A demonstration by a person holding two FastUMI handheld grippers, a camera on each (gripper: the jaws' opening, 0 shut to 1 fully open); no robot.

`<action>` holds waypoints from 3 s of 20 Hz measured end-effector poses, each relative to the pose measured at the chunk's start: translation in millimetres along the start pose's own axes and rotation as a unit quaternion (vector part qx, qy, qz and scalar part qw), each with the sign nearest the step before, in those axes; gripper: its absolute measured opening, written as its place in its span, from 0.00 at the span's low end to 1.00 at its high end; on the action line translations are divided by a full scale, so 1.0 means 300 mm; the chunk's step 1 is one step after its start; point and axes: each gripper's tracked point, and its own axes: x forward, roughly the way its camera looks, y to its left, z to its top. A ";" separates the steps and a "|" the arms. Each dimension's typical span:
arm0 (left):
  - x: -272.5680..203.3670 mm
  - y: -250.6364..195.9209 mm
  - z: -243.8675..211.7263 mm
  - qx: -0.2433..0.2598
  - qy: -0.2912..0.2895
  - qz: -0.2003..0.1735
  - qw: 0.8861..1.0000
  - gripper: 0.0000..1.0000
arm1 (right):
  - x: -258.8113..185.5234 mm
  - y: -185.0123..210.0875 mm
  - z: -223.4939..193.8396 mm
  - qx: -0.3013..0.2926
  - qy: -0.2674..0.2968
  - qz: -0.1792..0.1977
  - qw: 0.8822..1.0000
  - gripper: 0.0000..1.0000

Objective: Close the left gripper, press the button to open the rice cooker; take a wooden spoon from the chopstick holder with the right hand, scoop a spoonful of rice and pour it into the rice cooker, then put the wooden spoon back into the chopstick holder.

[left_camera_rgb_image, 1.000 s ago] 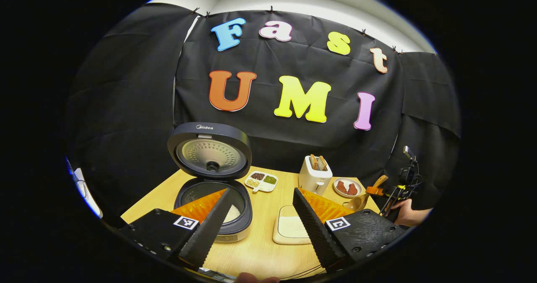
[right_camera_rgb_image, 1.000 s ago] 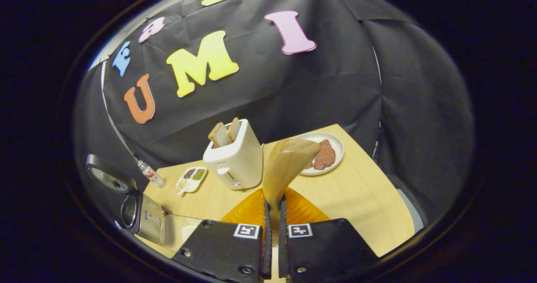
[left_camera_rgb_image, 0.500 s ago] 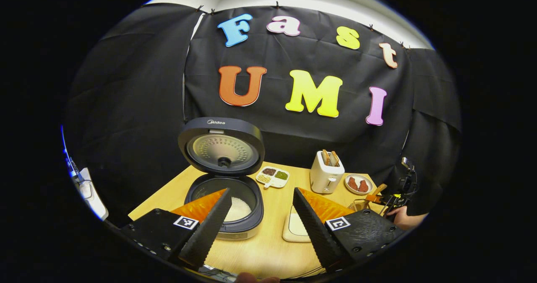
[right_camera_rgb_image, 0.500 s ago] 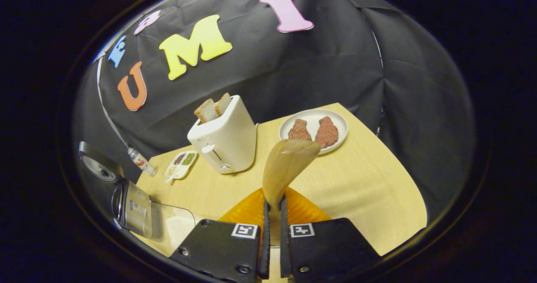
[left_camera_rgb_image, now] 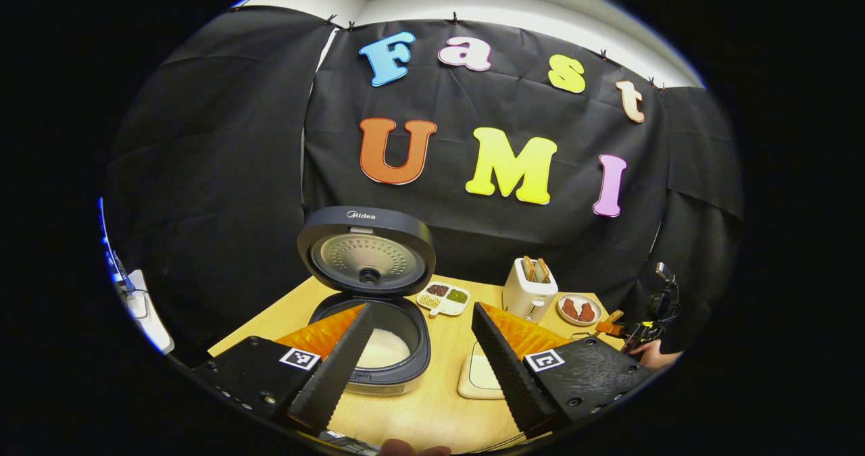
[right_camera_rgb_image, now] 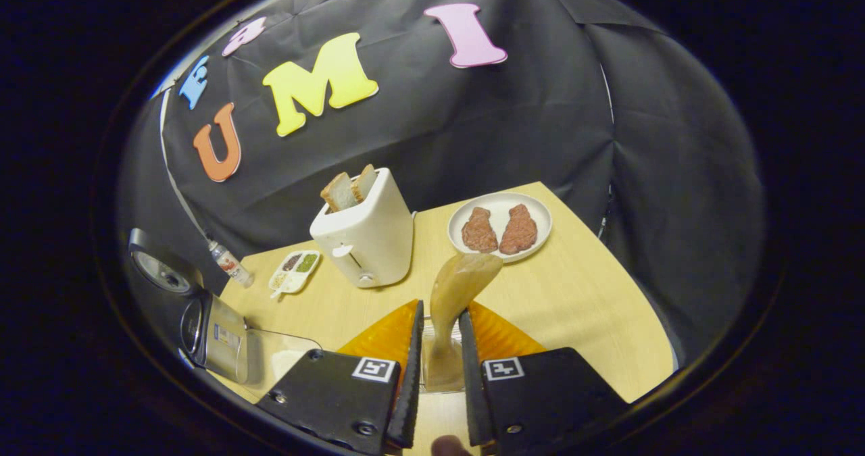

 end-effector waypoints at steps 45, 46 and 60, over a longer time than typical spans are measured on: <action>0.491 0.317 0.204 0.016 0.034 0.056 0.998 0.97 | -0.743 0.459 0.267 -0.135 -0.198 0.036 0.970 0.99; 0.477 0.314 0.189 0.022 0.044 0.058 0.997 0.97 | -0.745 0.466 0.261 -0.135 -0.197 0.038 0.970 1.00; 0.251 0.211 -0.165 0.023 0.171 0.011 0.985 0.97 | -0.711 0.504 0.228 -0.133 -0.173 0.049 0.975 0.99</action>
